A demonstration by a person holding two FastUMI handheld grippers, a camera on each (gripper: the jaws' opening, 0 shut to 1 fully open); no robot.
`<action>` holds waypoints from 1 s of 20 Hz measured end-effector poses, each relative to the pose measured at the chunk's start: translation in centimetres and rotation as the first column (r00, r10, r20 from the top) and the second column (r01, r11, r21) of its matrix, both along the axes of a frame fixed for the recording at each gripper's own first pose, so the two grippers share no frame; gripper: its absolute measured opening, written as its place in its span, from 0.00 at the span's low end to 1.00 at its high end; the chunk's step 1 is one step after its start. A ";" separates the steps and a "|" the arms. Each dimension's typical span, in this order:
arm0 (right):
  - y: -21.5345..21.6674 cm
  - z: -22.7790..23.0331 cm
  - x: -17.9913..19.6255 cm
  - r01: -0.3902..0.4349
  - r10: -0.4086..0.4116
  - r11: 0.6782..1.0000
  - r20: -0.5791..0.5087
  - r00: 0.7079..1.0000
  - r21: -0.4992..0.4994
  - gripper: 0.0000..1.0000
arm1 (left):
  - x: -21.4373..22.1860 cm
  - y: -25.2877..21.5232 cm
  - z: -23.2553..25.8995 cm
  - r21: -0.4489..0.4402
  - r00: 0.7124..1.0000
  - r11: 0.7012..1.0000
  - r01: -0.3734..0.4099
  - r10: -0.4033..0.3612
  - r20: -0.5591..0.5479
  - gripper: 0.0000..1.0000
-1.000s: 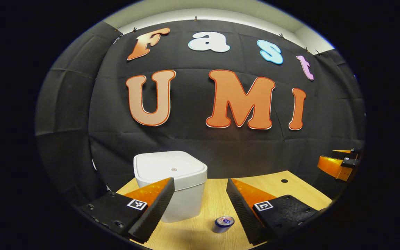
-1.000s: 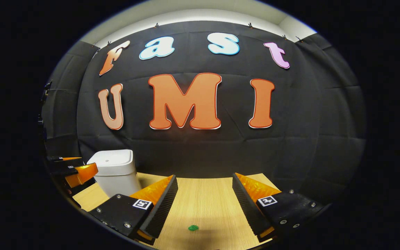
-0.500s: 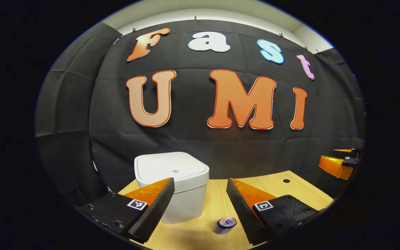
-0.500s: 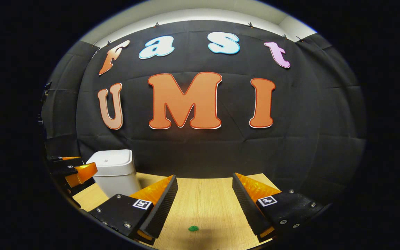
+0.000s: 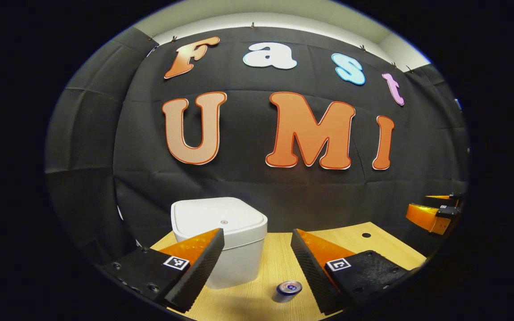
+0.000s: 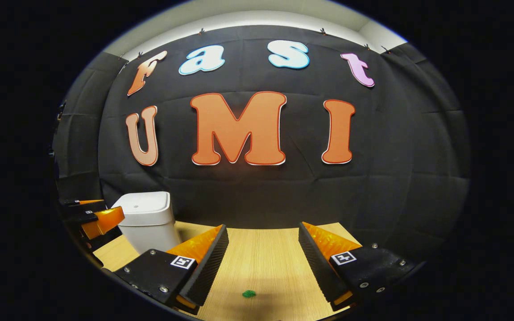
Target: Press the lid of the desktop garbage bin to open it, pick up the crumpled paper on the desktop and throw it into the bin, then pick up the pop can on the desktop and drop it into the bin, and finally close the garbage bin lid.
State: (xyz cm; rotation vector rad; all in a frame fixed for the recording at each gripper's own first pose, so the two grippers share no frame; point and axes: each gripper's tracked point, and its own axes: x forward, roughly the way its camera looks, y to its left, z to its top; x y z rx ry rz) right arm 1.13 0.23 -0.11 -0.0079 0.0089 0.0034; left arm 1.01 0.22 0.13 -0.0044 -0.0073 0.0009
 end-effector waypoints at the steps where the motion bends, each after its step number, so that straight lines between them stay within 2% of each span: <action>1: 0.0 0.0 0.0 -0.001 0.001 1.000 -0.003 1.000 0.000 0.95 | 0.0 0.0 0.0 0.002 1.000 1.000 0.001 -0.001 -0.001 0.95; 20: 0.2 0.3 0.3 0.000 0.000 1.000 0.001 1.000 0.003 0.95 | 0.2 -0.1 0.3 -0.025 1.000 0.999 0.026 -0.026 0.005 0.95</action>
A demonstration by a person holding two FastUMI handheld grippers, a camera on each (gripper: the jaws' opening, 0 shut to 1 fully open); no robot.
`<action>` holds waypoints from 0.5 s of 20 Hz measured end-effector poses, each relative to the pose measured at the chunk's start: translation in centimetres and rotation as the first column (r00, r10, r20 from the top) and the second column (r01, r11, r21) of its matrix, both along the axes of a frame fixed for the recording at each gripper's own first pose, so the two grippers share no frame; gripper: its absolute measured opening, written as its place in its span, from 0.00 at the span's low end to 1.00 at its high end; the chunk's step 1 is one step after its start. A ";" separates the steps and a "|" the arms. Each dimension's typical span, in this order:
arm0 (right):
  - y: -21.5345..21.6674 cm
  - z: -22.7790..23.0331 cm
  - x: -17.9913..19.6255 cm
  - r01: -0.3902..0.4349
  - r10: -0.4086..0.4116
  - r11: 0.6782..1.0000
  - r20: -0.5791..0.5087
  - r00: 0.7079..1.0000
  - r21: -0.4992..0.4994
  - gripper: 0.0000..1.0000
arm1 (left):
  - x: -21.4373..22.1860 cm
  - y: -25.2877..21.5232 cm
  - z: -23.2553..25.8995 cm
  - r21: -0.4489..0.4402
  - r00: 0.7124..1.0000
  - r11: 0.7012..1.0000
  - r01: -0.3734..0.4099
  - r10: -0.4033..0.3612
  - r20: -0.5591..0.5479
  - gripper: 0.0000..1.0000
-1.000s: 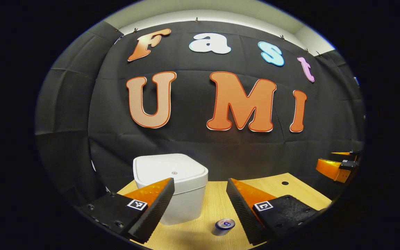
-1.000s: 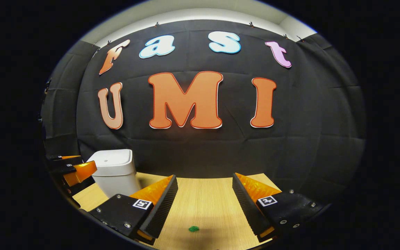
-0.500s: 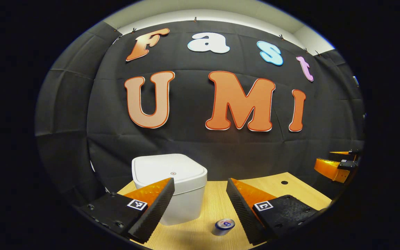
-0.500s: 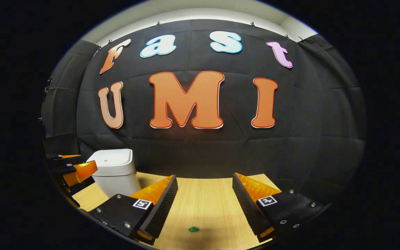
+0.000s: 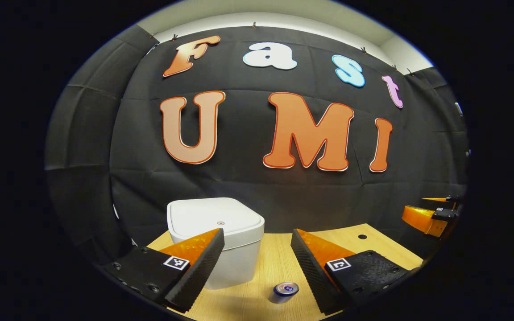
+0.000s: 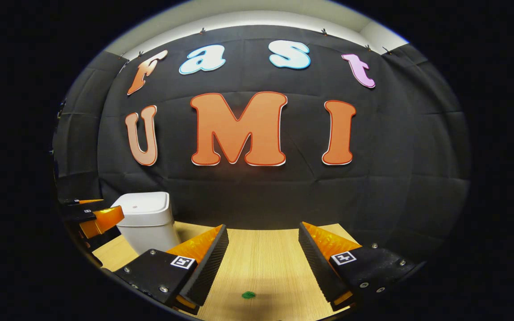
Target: Press the lid of the desktop garbage bin to open it, pick up the crumpled paper on the desktop and throw it into the bin, then pick up the pop can on the desktop and drop it into the bin, and finally close the garbage bin lid.
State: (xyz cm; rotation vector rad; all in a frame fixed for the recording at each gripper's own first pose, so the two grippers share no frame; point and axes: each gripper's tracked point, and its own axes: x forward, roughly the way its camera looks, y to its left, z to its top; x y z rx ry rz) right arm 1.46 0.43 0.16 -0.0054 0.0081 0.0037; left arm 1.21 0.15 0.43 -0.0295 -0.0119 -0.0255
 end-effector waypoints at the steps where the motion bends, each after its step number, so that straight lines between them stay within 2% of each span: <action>1: 0.0 0.0 0.0 -0.001 0.001 1.000 0.001 1.000 0.003 0.95 | 0.1 0.0 0.0 0.001 1.000 1.000 0.002 -0.002 0.001 0.95; 5: 0.0 -0.1 0.1 0.004 -0.004 1.000 -0.002 1.000 -0.006 0.95 | 0.1 -0.1 -0.1 -0.002 1.000 1.000 0.018 -0.018 -0.010 0.95; 7: 0.1 0.1 0.0 0.003 -0.003 1.000 0.001 1.000 -0.004 0.95 | 0.2 0.0 -0.4 -0.015 1.000 1.000 0.017 -0.017 -0.025 0.93; 9: 0.0 0.0 0.0 0.002 -0.002 1.000 0.002 1.000 -0.006 0.95 | 0.3 -0.1 -0.6 -0.018 0.999 1.000 0.019 -0.020 -0.032 0.85; 10: 0.1 0.1 0.0 0.002 -0.002 1.000 0.003 1.000 -0.008 0.95 | 0.3 -0.3 -0.6 -0.014 0.999 0.999 0.037 -0.037 -0.038 0.74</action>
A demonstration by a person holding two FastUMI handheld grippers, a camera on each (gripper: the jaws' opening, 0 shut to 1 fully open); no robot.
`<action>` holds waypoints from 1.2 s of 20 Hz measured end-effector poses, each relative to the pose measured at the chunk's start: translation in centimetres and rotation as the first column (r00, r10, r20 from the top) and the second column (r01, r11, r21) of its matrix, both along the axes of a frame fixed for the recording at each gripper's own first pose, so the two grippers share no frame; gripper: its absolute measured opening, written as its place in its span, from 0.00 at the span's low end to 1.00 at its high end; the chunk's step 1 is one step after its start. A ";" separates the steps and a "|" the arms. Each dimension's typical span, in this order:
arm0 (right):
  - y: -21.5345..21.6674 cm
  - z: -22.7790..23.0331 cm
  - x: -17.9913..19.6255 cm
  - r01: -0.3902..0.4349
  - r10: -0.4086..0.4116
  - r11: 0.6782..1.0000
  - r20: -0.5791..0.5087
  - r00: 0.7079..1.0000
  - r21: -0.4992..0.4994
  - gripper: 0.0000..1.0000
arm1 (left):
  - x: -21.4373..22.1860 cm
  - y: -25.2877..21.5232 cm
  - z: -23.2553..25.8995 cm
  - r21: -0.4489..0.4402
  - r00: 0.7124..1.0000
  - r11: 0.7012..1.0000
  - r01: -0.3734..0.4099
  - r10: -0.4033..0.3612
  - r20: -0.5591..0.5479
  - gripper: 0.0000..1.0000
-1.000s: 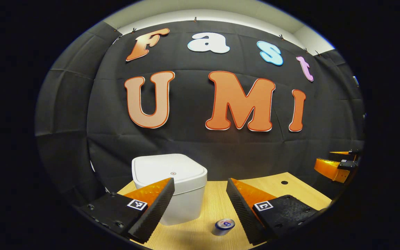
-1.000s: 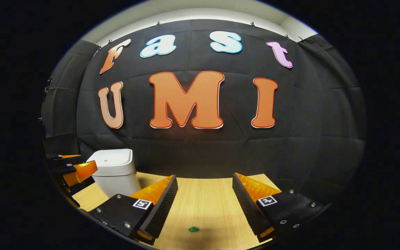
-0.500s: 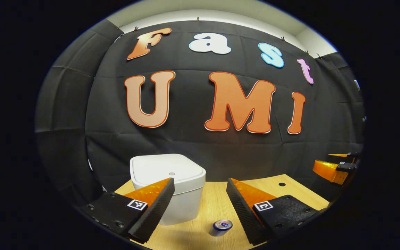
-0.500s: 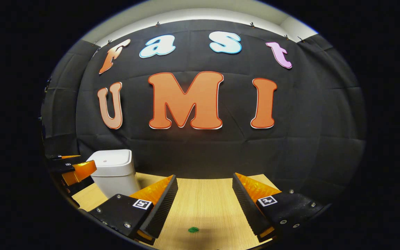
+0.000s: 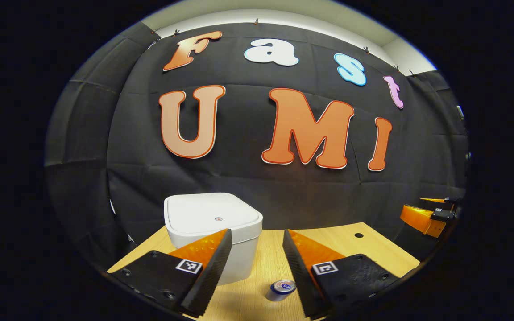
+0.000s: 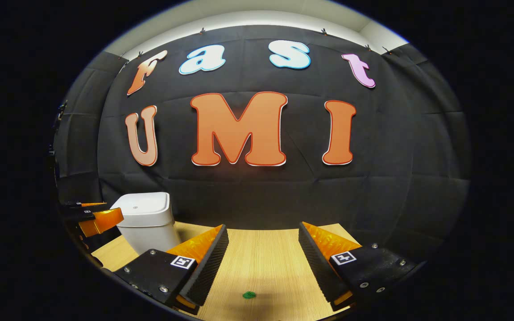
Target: Press the lid of the desktop garbage bin to open it, pick up the crumpled paper on the desktop and throw it into the bin, then pick up the pop can on the desktop and drop it into the bin, and finally close the garbage bin lid.
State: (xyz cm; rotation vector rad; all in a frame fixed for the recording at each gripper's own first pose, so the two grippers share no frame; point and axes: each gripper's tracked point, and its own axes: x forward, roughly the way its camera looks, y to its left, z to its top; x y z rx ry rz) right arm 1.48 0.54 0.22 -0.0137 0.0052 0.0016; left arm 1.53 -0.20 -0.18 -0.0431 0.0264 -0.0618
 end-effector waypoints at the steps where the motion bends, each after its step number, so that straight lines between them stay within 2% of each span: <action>1: 0.0 0.0 0.0 0.000 0.000 1.000 0.000 1.000 0.000 0.95 | 0.1 -0.9 -0.6 0.001 0.999 0.999 0.040 -0.040 -0.015 0.71; 2: 0.0 0.0 0.0 -0.001 0.001 1.000 -0.002 1.000 0.002 0.95 | 0.2 -1.1 -0.8 -0.001 0.998 0.999 0.051 -0.051 -0.029 0.59; 3: 0.0 0.1 0.0 -0.002 0.002 1.000 -0.003 1.000 0.005 0.95 | 0.3 -1.0 -0.5 -0.008 0.999 0.999 0.044 -0.044 -0.027 0.51; 5: 0.0 0.1 0.0 0.000 0.000 1.000 -0.001 1.000 0.008 0.95 | 0.3 -0.3 -0.4 0.004 1.000 1.000 0.007 -0.007 -0.018 0.25; 6: -0.1 0.2 0.0 0.000 0.000 1.000 0.001 1.000 0.009 0.95 | 0.3 0.2 -0.1 0.022 1.000 1.000 -0.013 0.014 -0.019 0.04; 7: -0.2 0.2 0.0 0.002 -0.002 1.000 0.000 1.000 0.010 0.95 | 0.4 0.3 -0.1 0.035 1.000 0.999 -0.018 0.019 -0.019 0.00; 9: -0.3 0.2 -0.1 0.004 -0.004 1.000 0.000 1.000 0.012 0.95 | 0.6 0.7 0.1 0.048 0.999 0.999 -0.019 0.020 -0.033 0.00; 11: -0.2 0.2 0.1 0.002 -0.002 1.000 -0.005 1.000 0.013 0.95 | 1.0 0.8 0.8 0.024 0.999 1.000 0.001 0.000 -0.045 0.00; 15: 0.0 0.4 0.1 -0.007 0.007 1.000 -0.005 1.000 0.014 0.95 | 2.3 3.3 3.2 -0.006 0.997 1.000 -0.018 0.017 -0.072 0.00; 20: 0.3 1.1 0.6 -0.024 0.023 1.000 0.003 1.000 0.008 0.95 | 5.4 6.8 4.7 0.046 0.986 0.999 -0.013 0.021 -0.165 0.00; 24: 0.9 0.9 0.8 -0.036 0.036 0.999 -0.007 0.999 0.011 0.95 | 7.8 7.3 4.2 0.116 0.970 0.993 0.030 -0.001 -0.242 0.00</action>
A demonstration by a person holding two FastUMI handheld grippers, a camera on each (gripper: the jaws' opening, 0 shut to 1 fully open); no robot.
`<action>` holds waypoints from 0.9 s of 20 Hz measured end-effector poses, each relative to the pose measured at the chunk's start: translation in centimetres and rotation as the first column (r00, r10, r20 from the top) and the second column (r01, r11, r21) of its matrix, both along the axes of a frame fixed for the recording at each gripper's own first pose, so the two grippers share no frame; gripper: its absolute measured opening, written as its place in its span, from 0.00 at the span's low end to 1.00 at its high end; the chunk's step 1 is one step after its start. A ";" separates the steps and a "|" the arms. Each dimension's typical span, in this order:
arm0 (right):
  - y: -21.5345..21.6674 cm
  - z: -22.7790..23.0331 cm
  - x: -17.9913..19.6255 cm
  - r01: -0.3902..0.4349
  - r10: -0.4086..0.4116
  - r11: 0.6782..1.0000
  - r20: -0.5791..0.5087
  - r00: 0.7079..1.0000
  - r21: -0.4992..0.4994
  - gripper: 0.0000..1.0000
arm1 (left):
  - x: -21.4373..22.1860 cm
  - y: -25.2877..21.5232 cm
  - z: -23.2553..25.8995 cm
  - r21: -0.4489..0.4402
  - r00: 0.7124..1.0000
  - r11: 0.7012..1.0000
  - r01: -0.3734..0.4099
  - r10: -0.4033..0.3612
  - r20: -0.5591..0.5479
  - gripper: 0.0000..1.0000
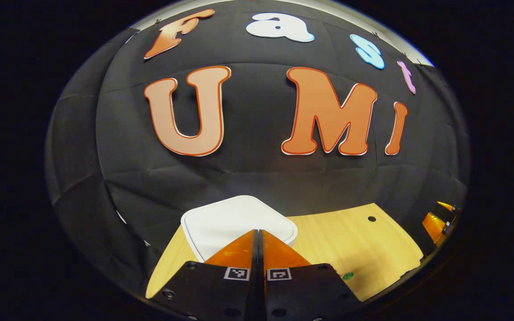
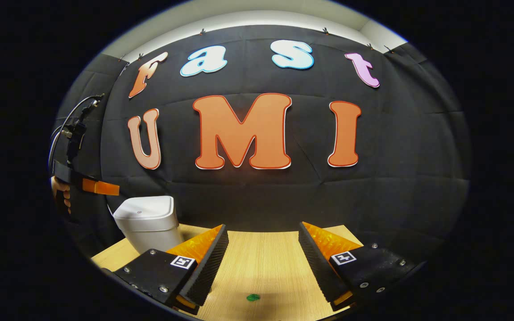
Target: Press the lid of the desktop garbage bin to open it, pick up the crumpled paper on the desktop and throw it into the bin, then pick up the pop can on the desktop and drop it into the bin, and finally close the garbage bin lid.
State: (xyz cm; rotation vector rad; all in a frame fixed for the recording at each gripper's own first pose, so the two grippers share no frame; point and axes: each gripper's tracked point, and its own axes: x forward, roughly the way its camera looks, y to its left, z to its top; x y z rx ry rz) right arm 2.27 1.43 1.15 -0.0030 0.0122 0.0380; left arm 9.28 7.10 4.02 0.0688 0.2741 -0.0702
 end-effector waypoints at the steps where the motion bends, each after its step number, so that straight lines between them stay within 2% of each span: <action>1: 0.1 -0.2 0.1 -0.003 0.003 1.000 -0.004 1.000 -0.004 0.95 | 0.7 0.0 -0.6 0.005 1.000 1.000 0.016 -0.016 -0.025 0.00; 4: 0.2 -0.2 0.2 -0.005 0.005 1.000 -0.008 1.000 -0.011 0.95 | 2.2 -0.1 -3.0 -0.042 0.993 0.999 0.028 -0.032 -0.117 0.00; 9: -0.8 -0.6 0.3 0.023 -0.024 1.000 -0.016 1.000 -0.013 0.95 | 3.7 1.2 -6.4 -0.076 0.978 0.997 0.004 -0.020 -0.207 0.00; 12: -1.1 -0.5 0.3 0.034 -0.034 0.999 -0.013 0.999 -0.014 0.95 | 3.0 2.0 -8.4 -0.060 0.955 0.998 -0.003 -0.015 -0.295 0.00; 15: -0.7 -0.9 0.5 0.027 -0.027 1.000 -0.022 0.999 -0.009 0.95 | 2.7 2.0 -8.7 -0.052 0.952 0.998 0.018 -0.033 -0.303 0.00; 18: -0.4 -1.2 0.6 0.021 -0.021 1.000 -0.030 0.999 0.005 0.95 | 3.1 1.7 -8.8 -0.106 0.963 0.994 0.018 -0.046 -0.267 0.00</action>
